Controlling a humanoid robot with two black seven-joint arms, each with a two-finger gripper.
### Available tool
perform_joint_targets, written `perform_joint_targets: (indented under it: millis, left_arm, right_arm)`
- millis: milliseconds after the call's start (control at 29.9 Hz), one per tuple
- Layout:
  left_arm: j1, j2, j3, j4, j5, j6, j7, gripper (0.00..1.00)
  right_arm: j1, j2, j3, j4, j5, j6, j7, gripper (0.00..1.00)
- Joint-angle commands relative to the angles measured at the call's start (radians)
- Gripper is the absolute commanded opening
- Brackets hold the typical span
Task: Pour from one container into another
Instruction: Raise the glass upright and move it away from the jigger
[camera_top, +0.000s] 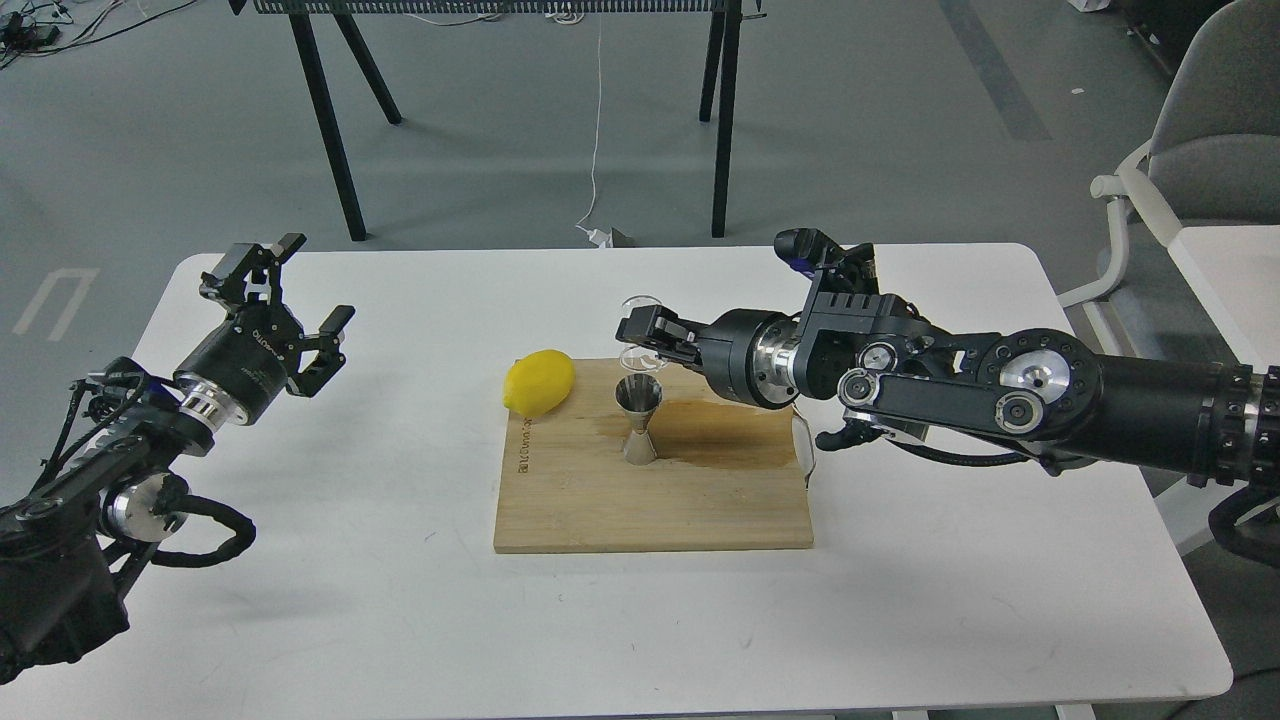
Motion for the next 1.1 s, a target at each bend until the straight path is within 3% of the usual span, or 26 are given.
perform_joint_targets:
  millis: [0,502,769,1070]
  left_arm:
    - [-0.001,-0.005,0.0,0.006,0.0,0.0,0.0,0.99]
    - [-0.003,-0.004,0.002,0.006,0.0,0.0,0.0,0.99]
    - [-0.009,0.001,0.003,0.006,0.0,0.0,0.0,0.99]
    - [-0.012,0.003,0.005,0.006,0.002,0.0,0.0,0.99]
  right_arm:
    - [0.0,0.005,0.0,0.0,-0.014,-0.005,0.007,0.41]
    - [0.002,-0.029,0.039,-0.005,0.003,-0.01,0.012,0.41]
    - [-0.062,-0.13,0.203,-0.002,0.141,0.006,0.022,0.41]
    - [-0.284,-0.187,0.462,0.008,0.249,0.039,0.022,0.41]
